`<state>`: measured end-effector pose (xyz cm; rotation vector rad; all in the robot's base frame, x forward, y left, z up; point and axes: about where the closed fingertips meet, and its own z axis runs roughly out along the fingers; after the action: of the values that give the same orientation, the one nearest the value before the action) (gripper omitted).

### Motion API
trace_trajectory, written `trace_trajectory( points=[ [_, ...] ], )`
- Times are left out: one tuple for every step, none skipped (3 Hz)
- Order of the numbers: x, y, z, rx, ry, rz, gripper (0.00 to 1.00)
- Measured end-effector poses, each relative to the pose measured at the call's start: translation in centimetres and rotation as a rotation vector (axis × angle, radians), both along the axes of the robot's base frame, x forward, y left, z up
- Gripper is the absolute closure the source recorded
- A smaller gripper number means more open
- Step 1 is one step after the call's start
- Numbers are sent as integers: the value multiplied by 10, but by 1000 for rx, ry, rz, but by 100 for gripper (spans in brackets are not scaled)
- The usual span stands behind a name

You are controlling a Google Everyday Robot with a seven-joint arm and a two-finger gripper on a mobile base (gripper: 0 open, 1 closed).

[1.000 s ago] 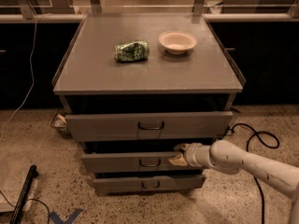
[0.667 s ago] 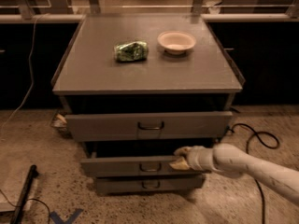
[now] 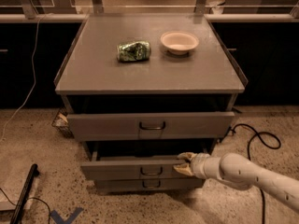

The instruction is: Open middle drawer

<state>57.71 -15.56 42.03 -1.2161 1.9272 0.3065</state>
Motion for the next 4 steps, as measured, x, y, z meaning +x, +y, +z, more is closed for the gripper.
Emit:
trace_trajectory(
  points=[
    [-3, 1, 4, 0, 0, -1, 82],
    [-3, 1, 4, 0, 0, 0, 58],
    [-3, 1, 4, 0, 0, 0, 36],
    [-3, 1, 4, 0, 0, 0, 13]
  ],
)
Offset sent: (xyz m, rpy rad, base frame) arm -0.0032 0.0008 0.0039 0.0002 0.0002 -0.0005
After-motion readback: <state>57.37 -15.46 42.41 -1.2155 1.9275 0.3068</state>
